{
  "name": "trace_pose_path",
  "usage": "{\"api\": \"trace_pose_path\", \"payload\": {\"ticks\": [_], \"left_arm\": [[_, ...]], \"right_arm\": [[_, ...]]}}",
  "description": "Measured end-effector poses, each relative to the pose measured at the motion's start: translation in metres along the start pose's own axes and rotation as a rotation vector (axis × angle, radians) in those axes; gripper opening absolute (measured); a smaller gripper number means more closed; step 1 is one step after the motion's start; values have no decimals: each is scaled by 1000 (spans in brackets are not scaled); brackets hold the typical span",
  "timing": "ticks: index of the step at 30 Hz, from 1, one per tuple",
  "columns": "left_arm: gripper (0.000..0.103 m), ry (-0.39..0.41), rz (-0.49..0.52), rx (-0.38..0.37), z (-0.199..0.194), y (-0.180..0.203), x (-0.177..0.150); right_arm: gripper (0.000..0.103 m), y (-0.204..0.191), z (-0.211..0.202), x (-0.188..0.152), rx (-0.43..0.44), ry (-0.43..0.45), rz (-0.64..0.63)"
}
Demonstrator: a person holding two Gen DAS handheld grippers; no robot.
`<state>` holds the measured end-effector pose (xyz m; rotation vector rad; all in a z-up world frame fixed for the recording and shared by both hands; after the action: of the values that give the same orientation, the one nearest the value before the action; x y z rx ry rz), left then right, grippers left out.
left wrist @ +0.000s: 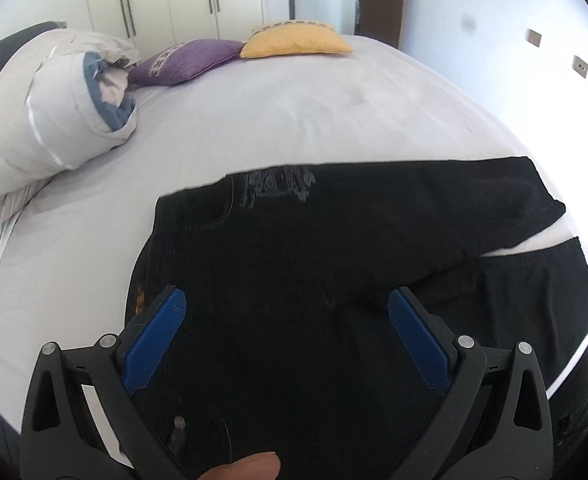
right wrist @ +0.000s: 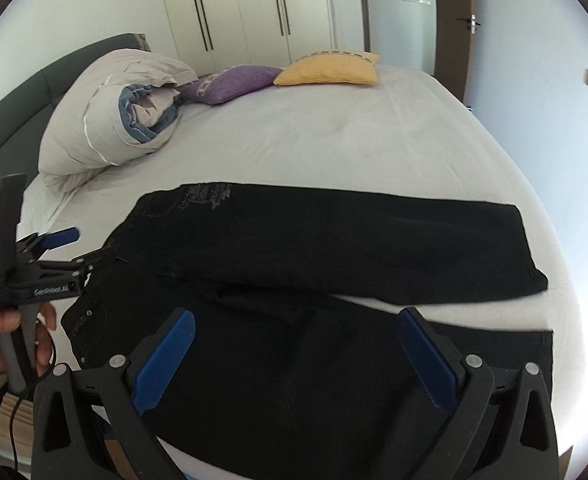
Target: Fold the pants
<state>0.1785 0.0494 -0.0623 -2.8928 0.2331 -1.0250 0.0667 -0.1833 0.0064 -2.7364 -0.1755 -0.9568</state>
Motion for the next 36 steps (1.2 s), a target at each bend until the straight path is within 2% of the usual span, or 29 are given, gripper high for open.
{"api": "trace_pose_path", "payload": {"ticks": [2,5,7,8,11,14,16,17,19,21,26,29,31,33,35,36], "left_arm": [[103,-76,83,-25,38,-10,31],[103,-61,134,16,81,-30,79],[103,-84,187,38,113,-39,103],[103,-112,210,33,133,-43,114],[103,-185,279,-24,184,-47,133],[98,-247,384,-42,225,-43,132],[86,-289,432,-69,244,-42,129],[83,-315,457,-91,254,-42,129],[82,-342,483,-111,267,-40,125],[82,-353,488,-135,277,-42,128],[82,-393,418,-182,300,-56,133],[79,-390,440,-193,306,-56,128],[68,-405,426,-217,310,-56,127],[63,-418,407,-225,313,-54,124],[52,-425,397,-237,313,-52,121],[40,-426,393,-242,305,-42,113]], "right_arm": [[103,11,16,20,84,9,-45],[103,22,42,43,145,-6,-129],[103,28,63,53,162,-25,-198],[103,31,71,56,166,-34,-222],[94,40,97,65,203,-62,-285],[87,48,120,71,241,-91,-307],[83,52,132,73,267,-111,-319],[81,53,137,74,277,-120,-327],[80,54,146,77,289,-128,-352],[79,52,154,83,300,-126,-377],[79,43,169,97,334,-130,-424],[76,40,181,104,357,-156,-428],[72,36,191,110,368,-176,-423],[65,32,201,117,374,-191,-422],[64,24,212,124,383,-203,-435],[61,20,216,127,387,-208,-446]]}}
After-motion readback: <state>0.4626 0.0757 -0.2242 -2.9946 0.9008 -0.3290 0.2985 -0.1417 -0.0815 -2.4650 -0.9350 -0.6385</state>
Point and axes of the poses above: each gripper's, at about its wrist camera, not at the fingertips, and z roughly the way its jaws point, y to its right, x to its top, the point moved 3 cm from there along z, roughly the way its jaws point, and after that the axes turned 6 degrees about x, right-handed, at the moved point
